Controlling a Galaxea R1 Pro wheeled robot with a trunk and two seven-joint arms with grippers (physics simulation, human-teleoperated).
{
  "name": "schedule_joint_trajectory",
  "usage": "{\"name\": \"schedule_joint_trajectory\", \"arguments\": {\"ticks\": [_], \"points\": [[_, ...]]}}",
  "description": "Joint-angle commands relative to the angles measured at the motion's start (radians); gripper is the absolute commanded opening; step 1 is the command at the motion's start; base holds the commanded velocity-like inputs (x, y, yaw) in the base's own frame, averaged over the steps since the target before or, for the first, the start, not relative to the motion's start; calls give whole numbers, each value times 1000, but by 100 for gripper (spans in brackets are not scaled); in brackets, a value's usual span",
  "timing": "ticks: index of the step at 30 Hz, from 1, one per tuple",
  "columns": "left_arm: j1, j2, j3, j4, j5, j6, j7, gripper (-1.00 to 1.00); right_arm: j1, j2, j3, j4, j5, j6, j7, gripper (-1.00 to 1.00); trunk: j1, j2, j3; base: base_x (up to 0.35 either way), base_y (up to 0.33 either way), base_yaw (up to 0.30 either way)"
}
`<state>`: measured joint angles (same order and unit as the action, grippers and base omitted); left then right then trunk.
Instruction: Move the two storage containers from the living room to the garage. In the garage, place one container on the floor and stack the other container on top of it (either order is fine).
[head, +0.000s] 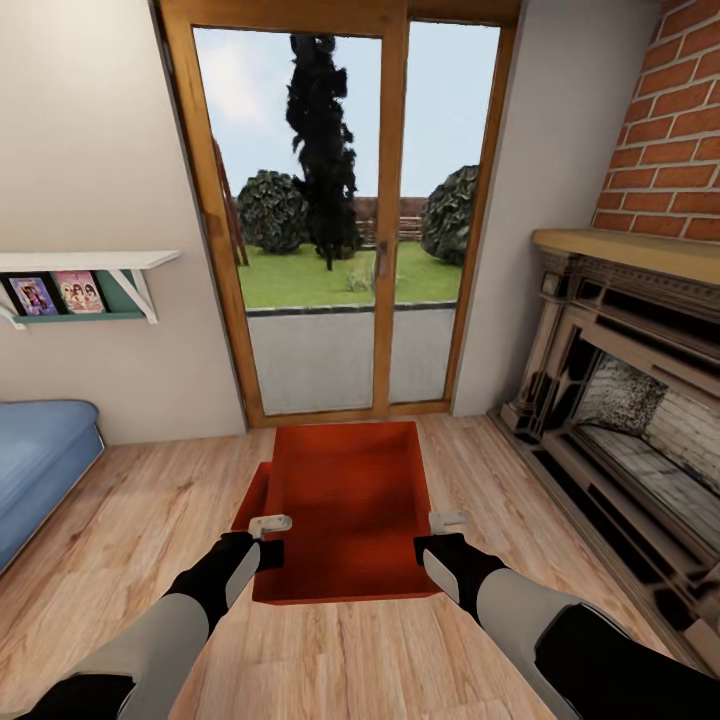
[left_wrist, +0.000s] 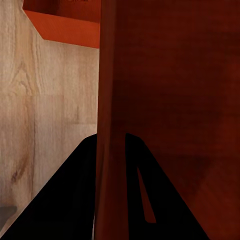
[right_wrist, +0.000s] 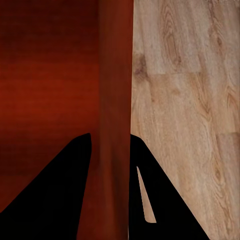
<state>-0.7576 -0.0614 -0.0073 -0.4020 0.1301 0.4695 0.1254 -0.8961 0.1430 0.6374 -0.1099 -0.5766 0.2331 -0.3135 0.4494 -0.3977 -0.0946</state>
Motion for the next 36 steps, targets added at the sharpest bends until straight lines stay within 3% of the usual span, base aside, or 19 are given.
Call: {"name": "schedule_joint_trajectory", "arguments": {"ticks": [1, 25, 36], "points": [[0, -1, 5, 0, -10, 8, 13, -100, -1, 7, 3, -3, 24, 7, -6, -100, 1, -2, -2, 0, 0, 0], [0, -1, 4, 0, -10, 8, 12, -100, -1, 9, 3, -4, 22, 7, -4, -100, 1, -2, -2, 0, 0, 3], [0, -1, 4, 0, -10, 8, 13, -100, -1, 9, 4, -3, 23, 6, -4, -100, 1, -2, -2, 0, 0, 279]]}}
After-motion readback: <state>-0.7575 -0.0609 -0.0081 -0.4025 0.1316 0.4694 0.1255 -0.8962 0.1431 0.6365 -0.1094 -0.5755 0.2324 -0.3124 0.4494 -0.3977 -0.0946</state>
